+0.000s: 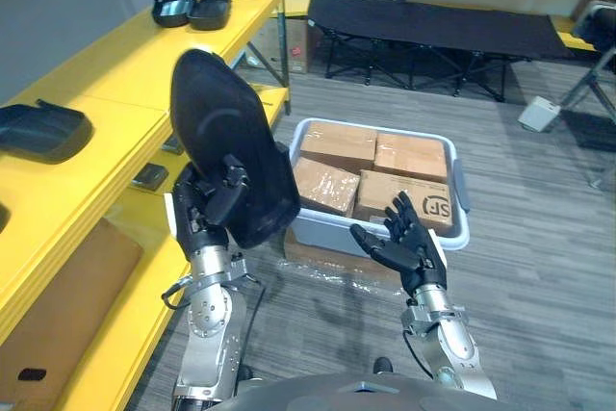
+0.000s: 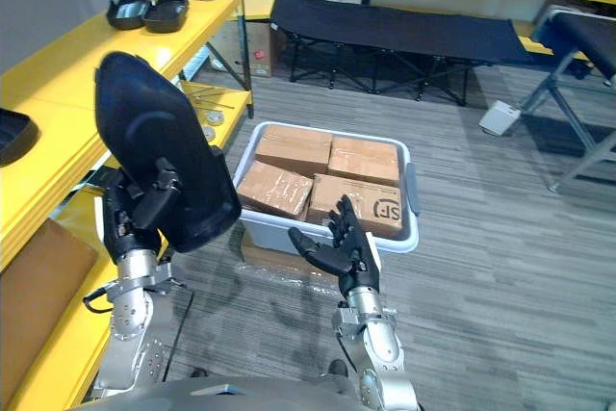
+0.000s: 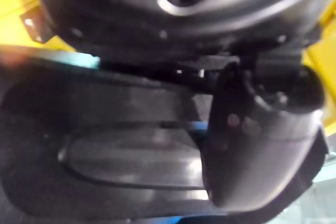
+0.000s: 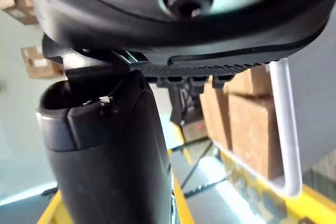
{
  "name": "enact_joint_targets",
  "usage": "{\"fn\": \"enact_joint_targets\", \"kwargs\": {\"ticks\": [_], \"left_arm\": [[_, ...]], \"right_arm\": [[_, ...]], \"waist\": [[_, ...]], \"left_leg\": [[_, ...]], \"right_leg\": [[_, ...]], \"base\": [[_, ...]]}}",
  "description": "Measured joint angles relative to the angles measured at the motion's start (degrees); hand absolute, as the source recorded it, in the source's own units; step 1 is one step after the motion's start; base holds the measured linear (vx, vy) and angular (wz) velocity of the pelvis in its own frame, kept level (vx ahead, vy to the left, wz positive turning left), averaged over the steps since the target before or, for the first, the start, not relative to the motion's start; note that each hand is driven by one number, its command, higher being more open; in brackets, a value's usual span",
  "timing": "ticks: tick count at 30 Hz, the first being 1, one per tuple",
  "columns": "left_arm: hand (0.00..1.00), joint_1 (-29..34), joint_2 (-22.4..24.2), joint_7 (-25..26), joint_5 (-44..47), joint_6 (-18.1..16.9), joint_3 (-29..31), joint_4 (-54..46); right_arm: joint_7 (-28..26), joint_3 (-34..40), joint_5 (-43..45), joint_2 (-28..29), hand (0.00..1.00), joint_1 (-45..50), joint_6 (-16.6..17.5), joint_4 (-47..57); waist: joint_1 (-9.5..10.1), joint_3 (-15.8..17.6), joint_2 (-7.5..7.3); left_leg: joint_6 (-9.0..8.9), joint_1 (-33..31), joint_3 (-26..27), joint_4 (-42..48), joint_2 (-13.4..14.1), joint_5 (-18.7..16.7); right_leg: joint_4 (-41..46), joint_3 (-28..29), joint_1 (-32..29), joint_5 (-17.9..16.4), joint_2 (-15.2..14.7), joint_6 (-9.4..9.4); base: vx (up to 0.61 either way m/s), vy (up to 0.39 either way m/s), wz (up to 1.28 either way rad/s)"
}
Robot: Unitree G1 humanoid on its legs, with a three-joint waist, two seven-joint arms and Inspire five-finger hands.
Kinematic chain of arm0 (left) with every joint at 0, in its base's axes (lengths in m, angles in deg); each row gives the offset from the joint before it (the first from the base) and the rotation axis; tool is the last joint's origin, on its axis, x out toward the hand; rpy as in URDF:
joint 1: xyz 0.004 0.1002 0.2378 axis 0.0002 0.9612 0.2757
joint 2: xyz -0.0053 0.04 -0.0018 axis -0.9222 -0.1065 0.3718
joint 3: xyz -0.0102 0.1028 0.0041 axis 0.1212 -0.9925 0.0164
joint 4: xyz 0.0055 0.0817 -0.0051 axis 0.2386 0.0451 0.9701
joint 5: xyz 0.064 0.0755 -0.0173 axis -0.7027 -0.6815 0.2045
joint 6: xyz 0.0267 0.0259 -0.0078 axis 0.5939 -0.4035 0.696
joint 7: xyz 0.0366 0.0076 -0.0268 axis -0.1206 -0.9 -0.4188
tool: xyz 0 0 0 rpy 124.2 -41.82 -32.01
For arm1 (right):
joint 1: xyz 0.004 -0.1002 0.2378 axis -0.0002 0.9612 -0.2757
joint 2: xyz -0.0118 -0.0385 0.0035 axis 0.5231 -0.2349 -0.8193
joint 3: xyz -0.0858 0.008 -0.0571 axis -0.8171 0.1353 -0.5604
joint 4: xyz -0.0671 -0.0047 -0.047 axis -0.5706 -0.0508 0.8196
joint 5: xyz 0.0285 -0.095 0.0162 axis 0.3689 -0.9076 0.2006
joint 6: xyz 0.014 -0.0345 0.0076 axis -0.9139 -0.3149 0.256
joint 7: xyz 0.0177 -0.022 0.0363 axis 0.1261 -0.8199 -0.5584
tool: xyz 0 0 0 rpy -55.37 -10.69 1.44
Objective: Walk over and take three plastic housings, then place them on the shelf
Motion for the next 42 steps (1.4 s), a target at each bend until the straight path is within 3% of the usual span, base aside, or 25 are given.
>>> {"fn": "enact_joint_targets", "kwargs": {"ticks": [6,9,15,20,26,29,30,31,34,35,37,38,42], "left_arm": [[0.0,3.9,0.56,2.92,-2.58,-2.04,9.71,-9.16],[0.0,6.7,1.05,2.7,-2.52,-2.21,13.84,-9.3],[0.0,11.56,2.32,-4.41,1.6,-2.88,18.45,-9.31],[0.0,13.65,3.07,-9.26,5.11,-3.3,18.83,-11.24],[0.0,12.51,3.04,-15.79,5.58,-5.02,17.2,-11.43],[0.0,11.5,2.28,-19.5,6.78,-5.61,16.94,-11.41],[0.0,10.34,1.37,-21.61,8.47,-5.62,16.66,-11.27],[0.0,8.72,0.32,-23.38,10.02,-5.65,15.71,-10.86],[0.0,7.72,-1.05,-26.56,13.26,-7.32,13.71,-10.79],[0.0,6.96,-1.23,-26.99,15.53,-8.15,13.34,-10.75],[0.0,6.54,-1.13,-26.64,16.11,-8.15,13.25,-10.43],[0.0,6.66,-0.69,-25.86,16.11,-8.14,12.68,-9.99],[0.0,6.71,0.6,-25.47,16.06,-8.19,9.95,-9.98]], "right_arm": [[-2.0,-4.87,-1.06,0.03,1.0,-4.71,-0.06,-0.3],[-0.01,-6.05,-5.52,0.11,1.0,-8.32,-0.02,-2.21],[2.8,-7.02,-7.8,0.48,1.0,-13.48,0.38,-3.85],[2.03,-8.5,-7.59,0.04,1.0,-15.3,0.4,-3.84],[2.2,-7.6,-7.83,-0.08,1.0,-15.3,0.39,-3.84],[2.21,-5.59,-7.66,0.09,1.0,-14.79,0.4,-3.78],[2.55,-4.84,-7.74,0.03,1.0,-14.34,0.4,-3.6],[3.25,-3.58,-7.82,-0.05,1.0,-13.66,0.41,-3.4],[3.75,-1.67,-7.62,0.27,1.0,-12.4,0.48,-3.38],[2.45,-1.05,-7.57,0.34,1.0,-13.05,1.27,-3.0],[1.12,-0.52,-7.57,0.23,1.0,-13.41,1.84,-2.95],[-0.7,0.07,-7.57,0.05,1.0,-13.33,1.93,-2.96],[-2.26,-0.01,-7.57,-0.77,1.0,-12.98,2.57,-2.81]], "waist": [[5.31,-0.84,1.21],[8.23,-0.75,0.74],[11.73,-0.94,-0.56],[11.73,-0.48,0.13],[11.58,0.29,1.16],[11.05,1.47,0.88],[9.95,1.96,0.31],[8.87,2.97,0.29],[8.47,3.79,-0.41],[8.42,4.14,-1.67],[8.43,4.72,-1.22],[8.18,5.51,0.0],[7.9,6.26,1.41]], "left_leg": [[0.02,-3.87,-8.15,0.03,-0.7,1.34],[0.01,-4.3,-11.72,0.72,-1.34,1.13],[-0.06,-6.0,-16.56,1.82,-2.81,0.73],[0.58,-6.88,-17.26,3.95,-2.83,-0.04],[1.87,-8.6,-19.59,2.76,-4.02,2.72],[2.19,-9.24,-22.46,2.43,-6.06,3.21],[2.35,-10.03,-25.28,2.74,-7.39,3.81],[2.12,-10.09,-28.46,2.48,-8.38,4.97],[3.05,-10.95,-28.69,2.44,-8.96,5.26],[2.83,-12.27,-27.74,2.29,-9.56,6.59],[2.41,-12.88,-27.48,2.38,-9.6,7.64],[3.07,-12.94,-26.5,2.73,-9.26,8.21],[4.66,-12.96,-20.88,3.67,-7.26,8.25]], "right_leg": [[0.02,-7.8,2.05,-0.9,0.04,0.4],[0.01,-12.29,4.65,-1.3,-0.06,0.77],[1.04,-17.28,6.78,-3.71,-0.73,1.32],[4.52,-18.35,6.75,-6.29,-1.21,0.83],[6.64,-22.57,7.67,-7.88,-2.0,1.38],[16.42,-22.77,5.7,-14.24,-5.45,0.65],[20.72,-19.0,4.56,-16.42,-6.22,-1.64],[24.7,-13.04,3.86,-16.54,-6.21,-1.91],[26.8,-9.59,3.75,-18.26,-6.03,-1.96],[23.57,-9.57,4.59,-20.35,-6.03,0.37],[21.92,-9.52,4.78,-21.04,-5.76,1.8],[21.32,-9.34,5.17,-20.96,-5.21,2.61],[21.29,-9.69,5.88,-21.24,-4.11,2.13]], "base": [[0.02,-0.01,0.62],[0.04,-0.021,0.57],[0.02,-0.021,0.45],[0.01,-0.018,0.15],[0.01,-0.024,0.41],[-0.02,-0.008,0.68],[0.01,-0.023,1.28],[0.0,-0.03,1.36],[-0.01,-0.052,0.75],[0.02,-0.07,0.2],[-0.04,-0.058,0.05],[-0.1,-0.016,0.01],[-0.12,0.007,0.06]]}}
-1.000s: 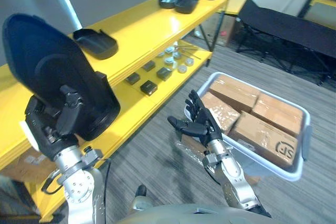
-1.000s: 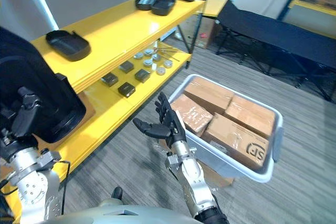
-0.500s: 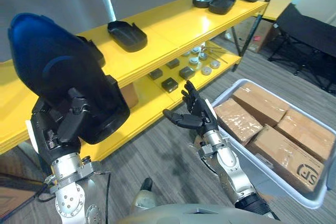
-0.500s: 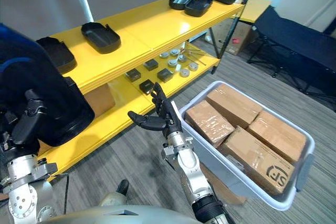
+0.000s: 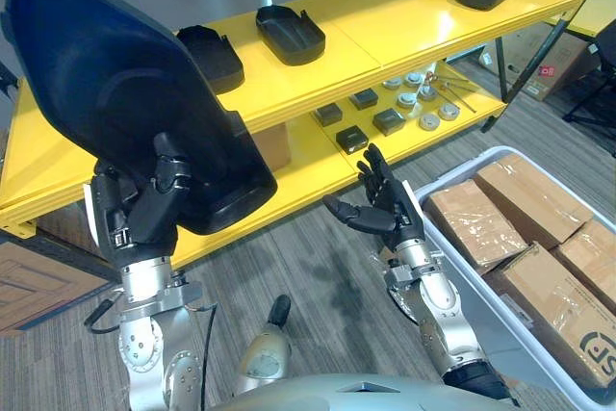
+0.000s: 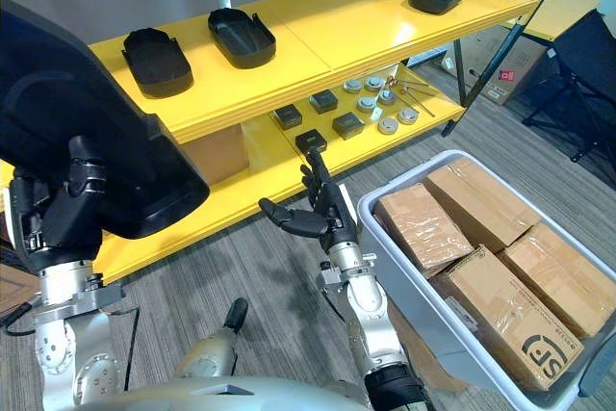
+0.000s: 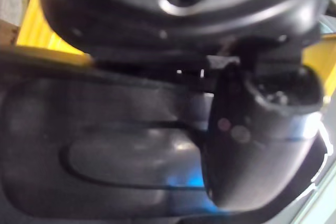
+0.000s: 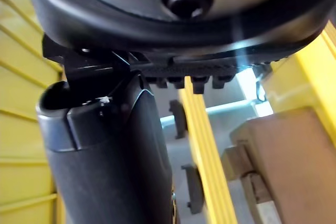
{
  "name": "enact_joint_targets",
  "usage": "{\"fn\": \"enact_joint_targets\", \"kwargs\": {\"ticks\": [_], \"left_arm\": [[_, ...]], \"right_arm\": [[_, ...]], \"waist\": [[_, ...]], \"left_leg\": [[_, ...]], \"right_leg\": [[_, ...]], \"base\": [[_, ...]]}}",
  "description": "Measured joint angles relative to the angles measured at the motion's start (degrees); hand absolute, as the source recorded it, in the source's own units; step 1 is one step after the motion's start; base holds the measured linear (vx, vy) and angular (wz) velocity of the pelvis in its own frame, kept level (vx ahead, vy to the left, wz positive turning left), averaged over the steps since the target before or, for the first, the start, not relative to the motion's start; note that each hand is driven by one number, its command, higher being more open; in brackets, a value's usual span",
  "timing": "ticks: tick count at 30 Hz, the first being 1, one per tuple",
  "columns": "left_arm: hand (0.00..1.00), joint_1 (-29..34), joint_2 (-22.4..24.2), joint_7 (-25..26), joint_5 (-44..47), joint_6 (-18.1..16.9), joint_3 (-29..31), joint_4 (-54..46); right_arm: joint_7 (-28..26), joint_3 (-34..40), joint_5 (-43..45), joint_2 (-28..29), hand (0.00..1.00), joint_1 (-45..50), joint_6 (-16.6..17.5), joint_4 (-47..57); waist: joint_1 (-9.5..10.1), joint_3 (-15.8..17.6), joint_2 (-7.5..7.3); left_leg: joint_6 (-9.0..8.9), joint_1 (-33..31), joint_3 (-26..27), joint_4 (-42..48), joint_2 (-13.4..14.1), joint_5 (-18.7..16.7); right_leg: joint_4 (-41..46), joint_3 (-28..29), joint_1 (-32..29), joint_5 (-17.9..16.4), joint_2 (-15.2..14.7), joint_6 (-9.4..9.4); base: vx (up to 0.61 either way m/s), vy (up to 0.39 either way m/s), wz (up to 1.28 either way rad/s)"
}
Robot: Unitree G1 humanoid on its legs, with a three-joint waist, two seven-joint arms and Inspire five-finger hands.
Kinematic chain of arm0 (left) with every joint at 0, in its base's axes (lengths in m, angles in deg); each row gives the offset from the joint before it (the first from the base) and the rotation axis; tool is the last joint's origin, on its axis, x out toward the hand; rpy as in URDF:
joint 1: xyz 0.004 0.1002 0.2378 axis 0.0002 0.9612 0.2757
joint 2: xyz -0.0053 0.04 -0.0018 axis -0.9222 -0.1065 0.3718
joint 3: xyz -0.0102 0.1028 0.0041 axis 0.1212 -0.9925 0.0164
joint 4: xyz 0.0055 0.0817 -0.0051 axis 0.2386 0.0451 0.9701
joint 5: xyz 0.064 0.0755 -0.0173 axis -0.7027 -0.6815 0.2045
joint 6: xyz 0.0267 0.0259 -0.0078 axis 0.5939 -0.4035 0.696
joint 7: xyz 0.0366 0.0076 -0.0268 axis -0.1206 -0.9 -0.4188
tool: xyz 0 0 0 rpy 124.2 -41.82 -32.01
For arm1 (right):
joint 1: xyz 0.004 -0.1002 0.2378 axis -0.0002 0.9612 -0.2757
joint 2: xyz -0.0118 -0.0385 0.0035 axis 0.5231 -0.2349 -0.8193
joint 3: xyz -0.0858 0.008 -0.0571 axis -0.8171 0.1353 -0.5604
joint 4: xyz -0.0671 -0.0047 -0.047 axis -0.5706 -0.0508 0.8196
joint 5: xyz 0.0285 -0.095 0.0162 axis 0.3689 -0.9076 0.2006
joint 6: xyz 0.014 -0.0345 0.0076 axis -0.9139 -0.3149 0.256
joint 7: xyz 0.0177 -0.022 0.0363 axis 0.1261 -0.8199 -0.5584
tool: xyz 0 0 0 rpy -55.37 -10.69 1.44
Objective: Walk over and take three plastic housings, then place them on the shelf
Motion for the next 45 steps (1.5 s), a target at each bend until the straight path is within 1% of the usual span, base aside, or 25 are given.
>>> {"fn": "enact_joint_targets", "kwargs": {"ticks": [2,3,5,8,9,11,12,13,15,16,17,18,20,22,24,25,27,28,29,31,33,39,42,43,45], "left_arm": [[0.0,0.46,0.03,0.02,-0.31,0.0,-0.89,0.0],[0.0,0.62,-0.02,0.04,-0.5,0.0,-0.91,0.0],[0.0,1.44,-0.2,0.29,-0.64,-0.07,-0.26,-0.03],[0.0,1.94,-0.26,0.93,-2.01,-0.05,0.76,-0.04],[0.0,2.02,-0.28,0.7,-2.27,0.03,1.71,-0.04],[0.0,2.0,-0.17,0.37,-2.56,0.06,2.68,-0.28],[0.0,1.89,-0.17,0.05,-2.55,0.05,3.15,-0.78],[0.0,1.84,-0.45,-0.18,-2.64,0.01,3.91,-1.62],[0.0,1.18,-1.56,0.08,-3.05,-0.03,5.48,-2.49],[0.0,0.8,-2.36,0.75,-3.07,-0.03,6.34,-2.52],[0.0,0.23,-3.13,2.5,-3.03,-0.02,6.82,-2.49],[0.0,0.02,-3.09,2.83,-3.02,-0.02,6.89,-2.46],[0.0,-2.38,-3.3,4.51,-2.98,-0.04,7.09,-2.47],[0.0,-5.44,-3.48,4.79,-2.95,-0.05,6.8,-1.79],[0.0,-8.91,-4.56,4.53,-2.89,-0.11,5.62,0.98],[0.0,-9.79,-5.08,4.05,-2.53,-0.1,5.45,2.52],[0.0,-9.1,-5.43,3.93,-2.13,-0.08,6.1,3.12],[0.0,-8.98,-4.86,3.8,-1.52,-0.01,6.72,3.24],[0.0,-8.68,-4.48,3.66,-1.23,0.0,6.73,3.19],[0.0,-8.05,-4.15,1.98,0.16,0.01,6.42,3.14],[0.0,-7.79,-3.92,0.69,0.85,0.01,4.99,3.01],[0.0,-6.18,-2.3,1.6,-0.21,0.25,-0.05,1.91],[0.0,-4.83,-1.7,2.66,-0.63,0.43,-1.74,1.92],[0.0,-4.98,-1.69,2.89,-1.43,0.52,-2.53,1.92],[0.0,-4.72,-1.76,2.7,-2.98,0.57,-2.65,2.26]], "right_arm": [[0.03,-0.15,0.04,-0.15,1.0,-0.01,0.1,0.62],[0.13,-0.23,0.13,-0.12,1.0,-0.3,0.33,1.4],[0.43,-1.27,1.09,0.1,1.0,-1.75,0.91,2.13],[1.72,-1.98,1.07,1.82,1.0,-2.98,2.56,4.05],[2.35,-2.35,0.95,2.49,1.0,-3.79,2.69,4.11],[3.61,-2.29,0.7,3.22,1.0,-4.04,3.04,4.13],[4.49,-2.19,0.47,3.1,1.0,-4.04,3.62,4.12],[5.0,-2.16,0.44,3.19,1.0,-4.13,3.95,4.13],[5.65,-2.06,0.3,3.64,1.0,-4.24,4.7,4.12],[5.88,-2.01,-0.04,3.75,1.0,-4.42,5.1,4.09],[6.01,-2.02,-0.17,3.99,1.0,-4.82,5.9,4.07],[6.02,-2.01,-0.17,3.87,1.0,-4.98,6.03,4.09],[6.75,-0.8,-1.82,2.75,1.0,-8.02,6.44,4.42],[8.05,0.77,-2.35,1.31,1.0,-11.42,6.58,6.14],[9.22,3.86,-2.58,-0.42,1.0,-12.51,7.16,9.93],[9.29,6.43,-2.78,-1.47,1.0,-12.84,7.56,12.52],[9.22,9.75,-2.63,-2.71,1.0,-14.25,8.68,14.49],[9.23,11.68,-2.26,-4.37,1.0,-15.23,9.02,15.23],[9.17,12.52,-2.23,-5.37,1.0,-15.53,9.1,15.27],[8.84,16.19,-1.08,-8.33,1.0,-15.98,8.8,15.3],[7.92,19.28,1.61,-8.14,1.0,-15.33,8.43,15.37],[3.57,19.21,5.07,-3.85,1.0,-8.91,6.89,17.89],[0.86,17.45,6.28,-1.17,1.0,-5.85,6.11,17.93],[0.39,17.11,7.61,-0.2,1.0,-4.63,6.12,18.11],[0.39,16.74,7.89,1.14,1.0,-4.08,5.81,17.81]], "waist": [[-0.01,0.16,-0.2],[0.07,1.17,-1.37],[0.82,2.92,-0.53],[2.07,3.89,-1.64],[2.51,4.16,-1.98],[3.19,4.18,-2.18],[3.17,3.88,-1.43],[3.09,3.79,-1.59],[3.05,3.54,-2.56],[2.46,3.61,-2.64],[2.0,3.92,-2.14],[1.97,3.82,-2.3],[0.92,3.89,-1.24],[-0.85,4.12,-0.77],[-2.57,4.19,-0.6],[-3.3,3.91,-1.08],[-2.84,2.95,-2.74],[-3.01,2.62,-2.54],[-3.06,2.09,-1.79],[-3.12,0.46,0.92],[-3.63,-0.13,1.86],[-3.11,-0.18,1.51],[-4.14,-0.01,0.81],[-5.14,0.38,0.23],[-5.38,1.11,-0.11]], "left_leg": [[-0.02,-0.36,2.29,0.18,0.42,-1.1],[0.56,-1.65,3.65,3.62,0.12,-2.24],[-0.45,-3.89,5.09,13.04,-0.47,-6.14],[0.48,-6.47,5.49,20.01,-2.57,-10.59],[0.97,-7.2,5.91,22.98,-3.47,-12.78],[1.62,-7.4,6.33,25.63,-4.68,-15.73],[2.02,-7.65,5.58,26.01,-4.72,-16.32],[2.13,-7.25,5.49,24.81,-4.8,-16.31],[3.03,-5.56,5.51,21.06,-5.73,-15.75],[4.4,-3.48,4.91,18.19,-6.18,-14.89],[5.99,-0.81,3.91,15.69,-6.22,-13.95],[6.38,-0.21,3.72,15.27,-6.18,-13.76],[6.96,2.73,1.88,12.94,-6.14,-13.65],[6.32,2.49,-1.19,12.98,-6.48,-14.13],[5.91,2.41,-5.22,13.04,-7.49,-14.34],[5.54,2.65,-7.42,12.97,-8.53,-14.5],[4.21,3.36,-9.1,12.85,-10.13,-15.32],[3.03,3.35,-9.38,13.21,-9.54,-16.11],[2.73,3.15,-8.21,13.39,-7.92,-16.11],[1.73,1.51,0.01,13.74,-1.86,-15.4],[1.4,2.24,6.89,11.69,0.26,-13.88],[1.35,4.16,9.13,8.84,-0.14,-12.76],[3.6,3.37,11.85,7.8,-0.26,-13.73],[4.67,0.01,13.84,13.1,1.0,-15.45],[3.16,-3.64,13.28,20.88,5.33,-15.4]], "right_leg": [[-0.46,-0.64,0.34,0.05,-0.01,-0.14],[-0.95,-0.86,0.73,0.23,-0.84,-0.38],[-1.0,-0.58,2.6,0.21,-1.06,-0.26],[-1.62,-0.77,3.78,0.16,-2.62,-0.4],[-2.06,-0.85,4.62,0.03,-3.42,-0.87],[-1.04,-0.92,5.81,1.62,-4.26,-4.98],[4.52,-0.51,3.08,4.77,-4.91,-8.61],[9.47,0.38,0.11,7.81,-5.91,-9.81],[15.95,4.41,-4.51,15.62,-7.34,-9.86],[20.07,7.12,-7.06,20.02,-7.77,-8.05],[25.6,8.72,-10.05,11.91,-6.62,-7.17],[26.17,8.97,-10.52,10.25,-6.01,-7.41],[21.77,9.29,-13.75,3.87,-0.06,-8.57],[14.72,14.61,-16.74,3.39,4.96,-9.29],[9.25,21.42,-17.8,4.46,7.59,-7.57],[6.02,23.07,-17.55,5.23,7.53,-6.52],[0.64,21.48,-15.71,5.67,6.22,-6.39],[-0.23,19.88,-14.03,9.07,6.12,-4.26],[-0.86,17.68,-13.45,9.12,6.53,-4.92],[-3.6,12.29,-10.61,9.72,9.08,-6.31],[-4.16,9.35,-9.2,9.84,9.51,-6.57],[-5.83,8.57,-7.01,9.84,8.61,-6.58],[-6.11,7.25,-7.01,9.83,6.83,-6.55],[-5.79,5.75,-7.06,9.83,5.67,-6.55],[-4.43,5.24,-7.07,9.82,3.51,-6.49]], "base": [[-0.09,0.024,0.18],[-0.02,0.082,-0.01],[0.0,0.105,-0.08],[0.05,0.118,0.06],[0.09,0.15,0.04],[0.11,0.152,0.14],[0.1,0.188,0.26],[0.12,0.251,0.29],[0.14,0.205,0.2],[0.23,0.134,0.23],[0.2,0.097,0.18],[0.21,0.067,0.11],[0.15,0.058,0.29],[0.12,-0.035,0.75],[0.14,-0.14,1.36],[0.15,-0.217,1.44],[0.21,-0.325,1.05],[0.22,-0.352,0.99],[0.21,-0.32,1.04],[0.21,-0.272,0.9],[0.19,-0.176,0.78],[0.09,-0.003,0.15],[-0.02,0.082,0.35],[-0.04,0.168,0.67],[-0.05,0.2,0.39]]}}
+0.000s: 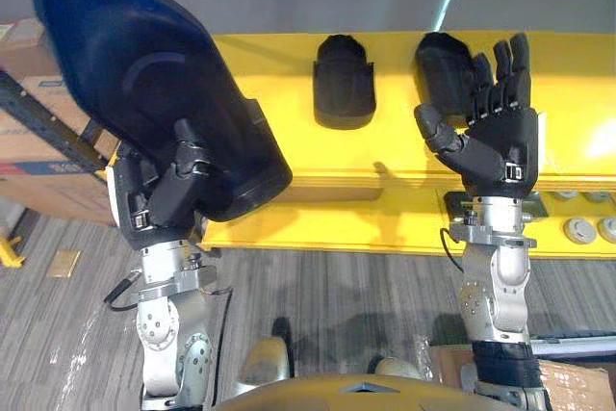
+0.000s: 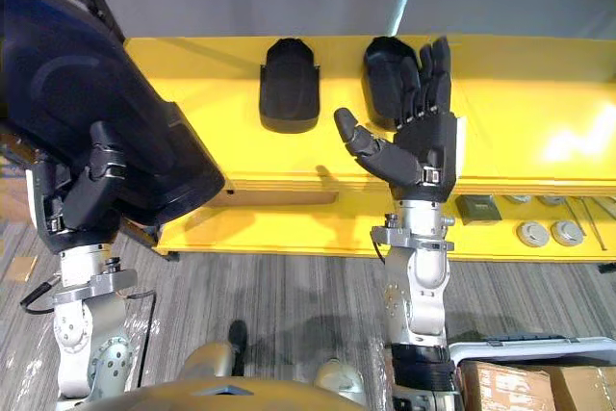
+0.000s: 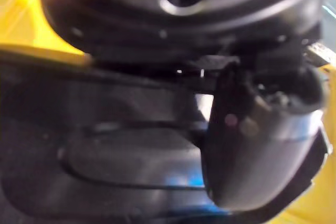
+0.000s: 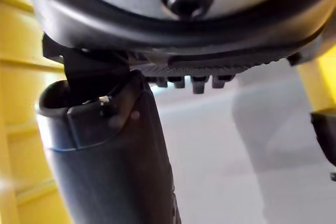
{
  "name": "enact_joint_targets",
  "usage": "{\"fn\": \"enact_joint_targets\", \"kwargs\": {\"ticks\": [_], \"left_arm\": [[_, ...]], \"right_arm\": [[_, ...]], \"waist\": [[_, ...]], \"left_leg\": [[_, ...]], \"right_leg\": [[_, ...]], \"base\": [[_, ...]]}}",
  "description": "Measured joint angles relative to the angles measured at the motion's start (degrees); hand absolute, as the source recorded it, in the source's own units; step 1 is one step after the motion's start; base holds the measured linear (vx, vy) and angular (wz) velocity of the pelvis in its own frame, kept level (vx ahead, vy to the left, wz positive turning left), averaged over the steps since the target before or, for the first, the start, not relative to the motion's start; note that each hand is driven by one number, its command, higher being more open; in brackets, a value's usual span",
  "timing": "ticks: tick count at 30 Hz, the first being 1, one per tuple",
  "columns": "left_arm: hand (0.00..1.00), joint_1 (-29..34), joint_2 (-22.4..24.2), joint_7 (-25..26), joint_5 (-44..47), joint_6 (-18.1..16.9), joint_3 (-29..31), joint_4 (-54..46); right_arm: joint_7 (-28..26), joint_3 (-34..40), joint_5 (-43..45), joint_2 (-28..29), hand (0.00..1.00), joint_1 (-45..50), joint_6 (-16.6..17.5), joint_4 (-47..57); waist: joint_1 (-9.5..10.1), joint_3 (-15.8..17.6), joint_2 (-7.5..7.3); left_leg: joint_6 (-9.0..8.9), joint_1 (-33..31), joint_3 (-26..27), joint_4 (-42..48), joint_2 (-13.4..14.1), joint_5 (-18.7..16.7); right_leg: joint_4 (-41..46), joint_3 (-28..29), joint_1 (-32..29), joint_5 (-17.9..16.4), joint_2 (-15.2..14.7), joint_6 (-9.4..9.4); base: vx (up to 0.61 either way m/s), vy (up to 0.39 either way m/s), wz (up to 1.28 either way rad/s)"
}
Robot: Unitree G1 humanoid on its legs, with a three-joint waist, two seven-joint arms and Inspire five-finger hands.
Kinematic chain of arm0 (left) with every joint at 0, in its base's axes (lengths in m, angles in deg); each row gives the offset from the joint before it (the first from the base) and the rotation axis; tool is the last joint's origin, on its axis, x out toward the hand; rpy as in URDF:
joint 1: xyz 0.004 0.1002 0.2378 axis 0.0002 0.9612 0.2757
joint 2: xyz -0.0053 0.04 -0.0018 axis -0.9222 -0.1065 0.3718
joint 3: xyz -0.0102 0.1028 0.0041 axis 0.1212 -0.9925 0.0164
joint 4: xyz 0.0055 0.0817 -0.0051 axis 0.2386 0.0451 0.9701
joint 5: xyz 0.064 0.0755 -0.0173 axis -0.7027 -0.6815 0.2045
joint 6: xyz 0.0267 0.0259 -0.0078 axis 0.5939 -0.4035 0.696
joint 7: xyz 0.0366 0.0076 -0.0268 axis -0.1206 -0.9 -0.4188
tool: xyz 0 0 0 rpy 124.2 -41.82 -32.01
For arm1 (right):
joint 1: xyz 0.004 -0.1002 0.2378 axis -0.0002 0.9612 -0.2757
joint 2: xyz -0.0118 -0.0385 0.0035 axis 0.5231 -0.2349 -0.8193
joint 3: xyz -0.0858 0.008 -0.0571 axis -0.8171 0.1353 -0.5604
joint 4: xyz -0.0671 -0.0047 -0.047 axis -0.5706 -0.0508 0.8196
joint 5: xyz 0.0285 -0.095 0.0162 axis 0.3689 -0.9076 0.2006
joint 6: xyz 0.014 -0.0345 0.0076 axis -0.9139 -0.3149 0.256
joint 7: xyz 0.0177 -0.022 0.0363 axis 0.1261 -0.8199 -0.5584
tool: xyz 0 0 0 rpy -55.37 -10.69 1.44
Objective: Walk over and take three plastic housings, then place them on the shelf
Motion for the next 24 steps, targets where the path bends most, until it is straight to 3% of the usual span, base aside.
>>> {"fn": "enact_joint_targets", "kwargs": {"ticks": [1,2,3,4,5,6,7,8,9,10,11,12,13,15,16,18,20,24], "left_arm": [[0.0,0.02,0.01,-0.27,-0.04,0.0,0.0,0.64],[0.0,0.0,0.01,-0.43,-0.06,0.0,0.0,1.02],[0.0,0.21,0.07,-0.63,-0.13,-0.01,0.04,1.4],[0.0,1.24,0.55,-1.47,-0.01,-0.11,0.02,1.46],[0.0,1.77,0.9,-2.41,0.3,-0.13,0.01,1.62],[0.0,1.55,0.52,-4.63,1.36,-0.14,0.1,2.26],[0.0,1.14,-0.2,-5.21,1.67,-0.12,0.13,2.8],[0.0,1.24,-0.51,-6.08,1.96,1.42,0.2,4.19],[0.0,1.33,-0.52,-6.13,1.96,1.68,0.17,4.26],[0.0,1.71,-1.02,-6.12,2.07,2.08,0.83,4.73],[0.0,1.66,-1.41,-6.11,2.1,2.08,1.33,5.27],[0.0,1.58,-1.77,-6.02,2.11,2.2,2.14,5.74],[0.0,1.14,-2.72,-6.02,2.09,2.19,2.05,5.73],[0.0,-1.02,-3.65,-5.89,1.89,3.09,1.4,5.78],[0.0,-2.85,-3.89,-5.33,0.67,4.26,0.81,5.79],[0.0,-5.1,-4.37,-3.91,-1.49,5.36,-0.95,5.82],[0.0,-5.47,-4.47,-3.31,-3.35,5.85,-4.29,5.82],[0.0,-5.56,-4.84,-5.05,-3.85,6.31,-7.77,5.8]], "right_arm": [[-0.04,-0.79,0.06,0.21,1.0,0.04,0.05,-0.05],[-0.11,-1.32,0.05,0.09,1.0,0.03,0.22,-0.05],[-0.25,-2.5,0.04,-0.53,1.0,-0.01,0.9,-0.27],[-0.34,-3.46,0.71,-1.63,1.0,0.08,1.51,-0.71],[-0.38,-3.67,1.56,-2.02,1.0,0.29,1.87,-0.96],[0.03,-3.53,1.88,-0.96,1.0,0.9,3.14,-2.47],[0.68,-3.12,1.99,0.47,1.0,1.4,2.97,-3.47],[3.01,-4.3,1.73,3.14,1.0,4.53,2.42,-6.18],[3.28,-4.64,1.71,3.46,1.0,4.97,2.34,-6.47],[3.77,-6.35,1.51,4.86,1.0,6.04,1.69,-7.45],[3.81,-7.08,1.11,5.23,1.0,6.56,1.49,-7.44],[3.32,-7.89,0.82,5.24,1.0,6.66,1.49,-7.15],[3.09,-7.71,0.84,5.15,1.0,6.68,1.59,-6.31],[2.59,-6.4,0.49,5.02,1.0,6.66,1.79,-3.92],[2.45,-5.59,0.47,4.65,1.0,6.58,1.84,-2.62],[2.25,-4.25,0.56,4.27,1.0,6.38,1.94,-2.26],[2.95,-3.7,-0.02,3.15,1.0,6.36,1.54,-2.25],[3.94,-3.1,-1.29,-0.44,1.0,5.83,1.52,-2.13]], "waist": [[-0.14,0.43,-0.48],[-0.17,0.5,-0.56],[-0.02,0.37,-0.19],[0.24,-0.13,0.7],[0.19,-0.77,1.73],[-0.24,-1.03,1.96],[-0.17,-0.39,0.79],[1.41,-0.26,0.62],[1.64,-0.25,0.59],[2.13,-0.08,0.04],[2.01,-0.1,-0.03],[0.99,-0.41,-0.44],[0.86,-0.83,-0.9],[0.35,-1.23,-1.62],[-0.73,-1.63,-2.15],[-1.63,-1.7,-1.35],[-2.16,-2.18,-0.48],[-2.31,-2.24,-0.08]], "left_leg": [[-1.4,-0.96,-1.69,2.67,2.13,0.9],[-1.89,-0.92,-2.64,3.33,2.62,1.32],[-2.61,0.11,-5.04,3.36,3.13,2.99],[-5.12,1.91,-5.22,2.91,3.07,3.16],[-8.54,2.59,-4.28,2.63,2.52,-1.07],[-8.96,3.05,-1.5,1.79,0.79,-6.27],[-7.87,3.2,-0.47,2.12,-0.9,-6.21],[-5.77,3.27,1.83,1.86,-1.66,-8.43],[-5.47,3.48,2.22,1.64,-1.58,-8.51],[-4.26,4.95,3.91,-0.63,-1.55,-8.13],[-3.51,5.73,4.33,-2.13,-1.63,-7.46],[-2.21,7.25,4.4,-5.47,-1.72,-4.62],[-2.04,7.56,4.33,-7.0,-2.14,-3.61],[-1.91,7.65,3.67,-9.22,-3.74,-1.57],[-1.63,7.39,3.01,-10.17,-4.88,-0.36],[-1.72,6.77,2.39,-10.91,-5.49,0.61],[-2.25,7.48,1.92,-13.01,-4.74,1.96],[-3.02,10.06,2.5,-17.14,-3.46,3.93]], "right_leg": [[1.58,0.23,-0.04,-0.04,-2.44,0.89],[2.33,0.51,-0.06,-0.15,-3.72,1.81],[3.4,1.89,-0.06,-0.72,-6.4,5.1],[3.21,3.15,0.03,-1.45,-8.38,8.67],[2.41,3.65,0.17,-0.91,-9.32,10.14],[0.4,4.29,0.98,1.17,-11.96,10.5],[-0.6,4.91,1.09,3.87,-13.58,9.68],[-2.31,4.5,-0.09,14.12,-14.16,5.6],[-2.51,4.24,-0.3,15.32,-14.15,5.22],[-1.1,3.37,-1.48,15.96,-13.83,3.39],[0.19,3.46,-2.0,14.2,-12.59,3.46],[0.74,3.96,-1.81,10.09,-8.11,5.43],[-0.34,3.45,-1.64,7.46,-5.4,5.75],[-6.11,3.48,0.08,5.57,-1.93,5.08],[-9.54,3.5,1.86,5.79,-1.68,5.02],[-10.37,3.38,2.07,5.86,-1.52,5.1],[-10.33,3.57,2.1,5.89,-0.47,5.05],[-9.4,4.18,2.07,5.78,0.69,4.76]], "base": [[-0.05,0.234,0.05],[-0.04,0.366,-0.07],[-0.03,0.573,-0.3],[-0.02,0.645,-0.34],[-0.03,0.755,-0.15],[-0.05,0.55,0.03],[-0.13,0.739,-0.04],[-0.11,0.457,-0.18],[-0.11,0.539,-0.32],[-0.02,0.296,-0.22],[0.0,0.339,-0.17],[0.04,0.169,0.0],[0.04,0.097,0.03],[0.05,0.059,0.22],[0.06,0.027,0.41],[0.03,0.012,0.33],[0.02,-0.053,0.12],[-0.01,-0.055,-0.07]]}}
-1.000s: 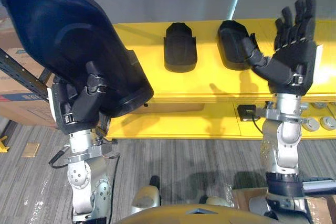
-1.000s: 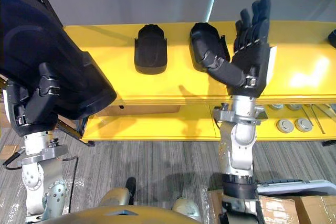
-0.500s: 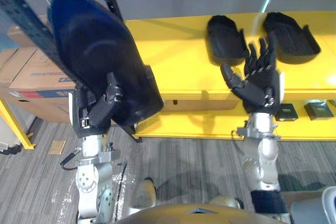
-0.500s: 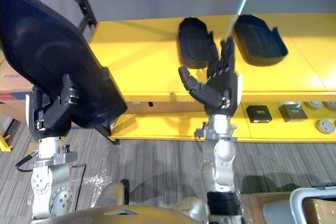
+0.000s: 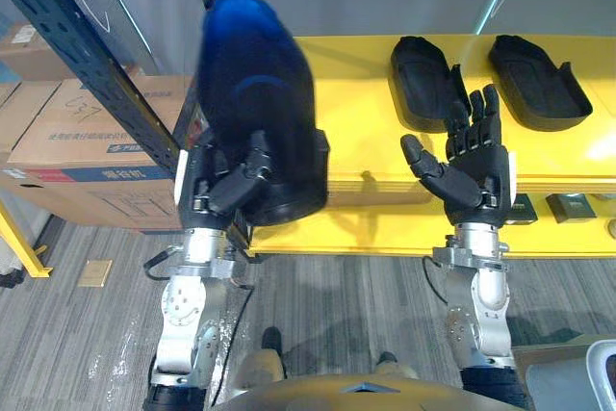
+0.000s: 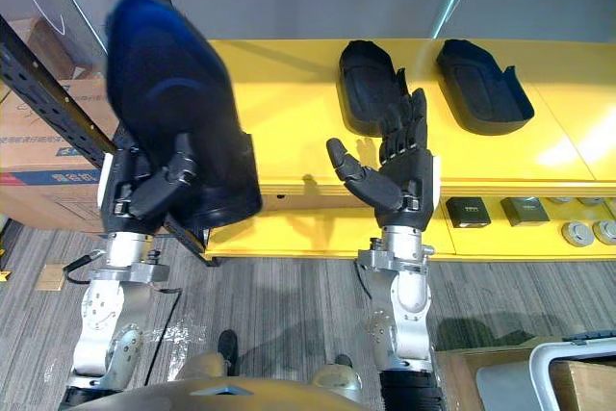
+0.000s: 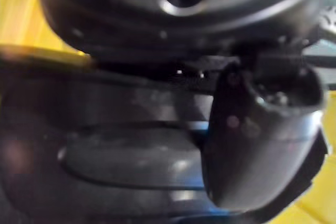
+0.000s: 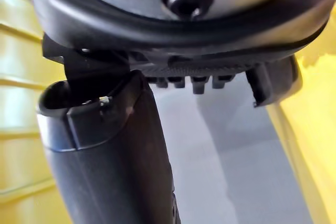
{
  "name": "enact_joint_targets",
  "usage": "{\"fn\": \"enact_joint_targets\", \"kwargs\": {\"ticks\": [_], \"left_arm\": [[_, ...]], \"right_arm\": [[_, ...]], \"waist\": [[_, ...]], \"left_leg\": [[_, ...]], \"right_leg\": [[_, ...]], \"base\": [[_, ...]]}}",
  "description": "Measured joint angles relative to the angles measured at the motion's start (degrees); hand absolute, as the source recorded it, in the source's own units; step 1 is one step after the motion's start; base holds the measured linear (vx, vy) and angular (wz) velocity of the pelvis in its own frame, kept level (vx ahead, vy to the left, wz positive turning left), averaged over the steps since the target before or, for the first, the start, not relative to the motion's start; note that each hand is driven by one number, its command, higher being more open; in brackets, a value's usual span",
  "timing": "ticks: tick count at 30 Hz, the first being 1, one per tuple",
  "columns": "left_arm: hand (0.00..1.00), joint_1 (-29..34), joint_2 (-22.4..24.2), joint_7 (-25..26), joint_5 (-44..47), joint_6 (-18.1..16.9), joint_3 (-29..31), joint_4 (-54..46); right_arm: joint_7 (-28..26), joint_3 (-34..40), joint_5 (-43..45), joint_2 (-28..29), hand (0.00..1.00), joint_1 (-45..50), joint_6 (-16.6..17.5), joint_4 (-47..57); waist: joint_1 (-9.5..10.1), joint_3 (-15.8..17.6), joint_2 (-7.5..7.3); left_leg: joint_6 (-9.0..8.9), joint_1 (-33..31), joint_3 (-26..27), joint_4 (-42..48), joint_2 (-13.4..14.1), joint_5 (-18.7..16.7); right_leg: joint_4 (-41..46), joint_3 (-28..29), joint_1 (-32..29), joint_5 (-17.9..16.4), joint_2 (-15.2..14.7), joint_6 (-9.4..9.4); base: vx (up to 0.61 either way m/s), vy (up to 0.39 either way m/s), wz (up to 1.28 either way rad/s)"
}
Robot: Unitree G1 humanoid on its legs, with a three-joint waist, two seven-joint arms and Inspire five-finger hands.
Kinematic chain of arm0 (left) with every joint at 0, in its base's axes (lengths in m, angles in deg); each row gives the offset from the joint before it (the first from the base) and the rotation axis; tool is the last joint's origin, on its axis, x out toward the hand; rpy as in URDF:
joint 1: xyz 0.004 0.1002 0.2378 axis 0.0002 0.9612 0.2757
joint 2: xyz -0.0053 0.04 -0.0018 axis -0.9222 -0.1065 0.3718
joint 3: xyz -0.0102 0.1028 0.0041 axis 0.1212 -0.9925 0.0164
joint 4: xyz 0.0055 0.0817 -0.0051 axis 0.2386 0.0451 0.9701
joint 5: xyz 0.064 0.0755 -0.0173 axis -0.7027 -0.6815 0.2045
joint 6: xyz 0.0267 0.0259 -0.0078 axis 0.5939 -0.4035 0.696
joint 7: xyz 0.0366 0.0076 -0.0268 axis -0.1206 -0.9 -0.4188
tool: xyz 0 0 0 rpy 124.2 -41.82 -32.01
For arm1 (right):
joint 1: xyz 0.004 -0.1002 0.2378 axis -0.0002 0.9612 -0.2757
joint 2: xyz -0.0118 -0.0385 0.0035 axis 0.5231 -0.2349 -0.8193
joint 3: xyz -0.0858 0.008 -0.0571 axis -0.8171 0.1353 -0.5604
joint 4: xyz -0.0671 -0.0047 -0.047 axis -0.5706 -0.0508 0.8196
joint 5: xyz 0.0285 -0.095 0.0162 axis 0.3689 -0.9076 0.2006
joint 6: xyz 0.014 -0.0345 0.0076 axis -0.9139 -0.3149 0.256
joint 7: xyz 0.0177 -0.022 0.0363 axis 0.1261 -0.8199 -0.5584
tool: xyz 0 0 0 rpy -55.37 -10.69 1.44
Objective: Walk over and take three plastic housings, then place them on the shelf
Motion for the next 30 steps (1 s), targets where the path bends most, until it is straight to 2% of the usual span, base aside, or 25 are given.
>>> {"fn": "enact_joint_targets", "kwargs": {"ticks": [2,5,7,10,11,14,16,20,26,30], "left_arm": [[0.0,-0.38,-0.59,-0.58,-0.51,0.47,0.0,-0.25],[0.0,-4.04,-3.71,1.83,-2.69,2.46,0.44,-0.11],[0.0,-9.06,-6.38,5.05,-4.07,4.14,0.94,2.21],[0.0,-16.82,-9.99,7.77,-4.51,4.89,2.49,8.43],[0.0,-22.46,-12.54,10.22,-4.08,4.92,4.38,13.29],[0.0,-27.2,-13.68,13.37,-3.31,5.03,6.38,18.21],[0.0,-30.85,-14.65,16.52,-1.13,5.75,7.29,22.08],[0.0,-34.71,-14.67,20.45,0.1,7.4,7.35,23.02],[0.0,-42.45,-14.85,23.2,7.85,11.05,6.46,24.47],[0.0,-45.72,-14.82,23.93,11.9,11.8,6.22,25.46]], "right_arm": [[-0.01,0.0,0.01,-1.31,1.0,-0.42,-0.3,1.78],[-1.02,0.35,0.16,-3.16,1.0,-2.19,-0.82,5.0],[-6.91,1.88,0.57,-5.27,1.0,-2.56,-5.43,5.78],[-11.44,0.95,0.12,-9.93,1.0,-2.68,-9.45,5.78],[-13.83,0.22,0.07,-12.26,1.0,-2.85,-10.86,5.77],[-14.62,-0.07,0.16,-13.7,1.0,-3.48,-11.14,5.75],[-14.39,-0.29,0.21,-13.31,1.0,-5.25,-11.07,5.74],[-14.03,-2.06,0.19,-13.28,1.0,-6.08,-11.05,5.55],[-13.57,-9.96,-2.24,-12.87,1.0,-6.12,-11.01,5.42],[-11.47,-12.12,-2.29,-12.8,1.0,-8.23,-11.11,5.41]], "waist": [[-0.31,-0.04,0.18],[-1.03,0.27,0.86],[-1.39,0.55,0.96],[-2.03,1.73,0.91],[-3.0,3.55,0.67],[-3.39,5.03,0.77],[-4.42,5.51,0.88],[-5.0,7.29,0.91],[-6.1,12.79,0.97],[-6.23,15.27,0.95]], "left_leg": [[-0.06,1.1,0.97,-1.81,0.11,0.7],[0.0,0.85,2.63,-2.83,0.05,1.17],[0.16,0.84,4.23,-2.8,0.09,1.54],[0.25,0.86,5.31,-2.53,0.11,1.82],[0.22,0.74,5.68,-2.46,0.13,2.25],[0.25,0.6,6.94,-2.49,0.24,2.59],[0.47,-0.42,7.62,-2.45,0.19,3.02],[0.64,-1.14,8.14,-1.76,0.04,3.38],[0.68,-1.97,7.59,-0.07,-0.49,3.43],[0.67,-4.55,6.84,1.75,-0.3,3.44]], "right_leg": [[0.1,1.02,-0.2,-0.4,0.11,-0.66],[1.34,3.07,-2.68,-1.19,0.0,-1.77],[2.7,5.25,-4.44,-1.33,-0.09,-1.9],[4.16,6.9,-5.89,-1.68,-0.15,-2.04],[5.15,7.81,-6.81,-2.29,-0.12,-2.12],[6.37,9.26,-8.44,-2.36,-0.04,-2.07],[7.42,10.44,-10.61,-2.33,-0.06,-2.02],[9.42,11.71,-12.59,-2.48,-0.17,-1.85],[15.18,12.01,-14.92,-5.17,-1.07,-1.58],[17.8,11.89,-17.52,-5.78,-1.13,-1.79]], "base": [[-0.05,-0.032,-0.15],[-0.08,0.011,-0.25],[-0.08,0.013,-0.35],[-0.1,0.01,-0.26],[-0.13,-0.005,-0.18],[-0.09,-0.004,-0.23],[-0.06,0.009,-0.17],[-0.02,0.003,-0.11],[-0.04,-0.019,0.05],[-0.07,-0.036,0.11]]}}
